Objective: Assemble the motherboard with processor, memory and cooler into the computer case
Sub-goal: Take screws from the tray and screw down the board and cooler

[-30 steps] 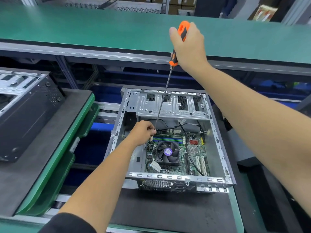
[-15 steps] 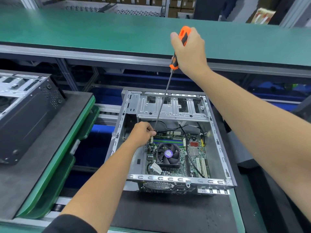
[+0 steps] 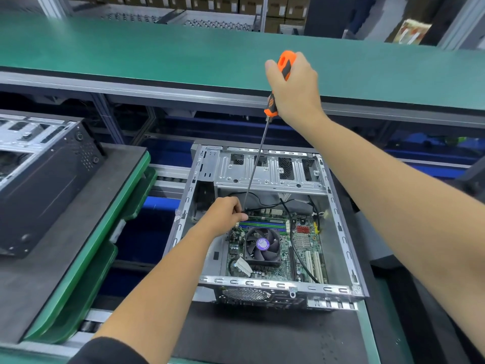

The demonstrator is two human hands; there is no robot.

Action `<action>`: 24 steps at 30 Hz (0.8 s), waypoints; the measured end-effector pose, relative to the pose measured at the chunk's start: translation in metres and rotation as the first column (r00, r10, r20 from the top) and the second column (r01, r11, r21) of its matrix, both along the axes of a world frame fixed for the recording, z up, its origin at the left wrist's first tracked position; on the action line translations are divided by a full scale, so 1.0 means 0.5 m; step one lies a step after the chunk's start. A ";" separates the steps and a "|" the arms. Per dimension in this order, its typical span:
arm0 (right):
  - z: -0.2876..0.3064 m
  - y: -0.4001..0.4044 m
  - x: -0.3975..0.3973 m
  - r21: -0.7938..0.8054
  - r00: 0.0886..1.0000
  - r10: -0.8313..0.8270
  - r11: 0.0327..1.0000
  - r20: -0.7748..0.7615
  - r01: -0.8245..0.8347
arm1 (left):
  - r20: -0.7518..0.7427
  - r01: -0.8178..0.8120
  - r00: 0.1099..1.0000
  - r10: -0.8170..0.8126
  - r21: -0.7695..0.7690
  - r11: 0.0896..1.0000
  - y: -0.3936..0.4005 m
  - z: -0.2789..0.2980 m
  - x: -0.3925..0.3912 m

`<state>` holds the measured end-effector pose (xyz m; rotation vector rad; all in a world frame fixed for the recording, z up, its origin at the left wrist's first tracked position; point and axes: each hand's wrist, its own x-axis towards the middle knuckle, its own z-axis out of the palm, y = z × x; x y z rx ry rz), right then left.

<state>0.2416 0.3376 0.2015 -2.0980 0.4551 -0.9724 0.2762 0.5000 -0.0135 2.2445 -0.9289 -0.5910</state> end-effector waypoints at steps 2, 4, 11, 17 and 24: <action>0.002 0.001 0.000 -0.023 1.000 -0.014 1.000 -0.011 0.014 | -0.004 -0.007 1.000 0.007 0.000 1.000 -0.002 -0.001 0.000; 0.005 0.000 -0.001 -0.023 1.000 -0.007 1.000 -0.014 0.007 | -0.012 -0.008 1.000 0.008 0.000 1.000 -0.003 0.000 -0.001; 0.010 -0.012 -0.005 -0.014 0.999 -0.024 1.000 -0.023 0.023 | -0.027 0.023 0.999 -0.024 -0.032 0.999 -0.003 0.007 -0.004; 0.016 0.006 -0.016 0.018 0.997 0.062 0.998 -0.040 -0.061 | 0.054 0.152 0.986 -0.156 0.066 0.986 0.009 0.028 -0.004; 0.009 0.058 -0.011 0.067 0.963 0.234 0.972 -0.135 -0.227 | 0.017 0.288 0.953 -0.302 0.249 0.925 0.034 0.046 -0.011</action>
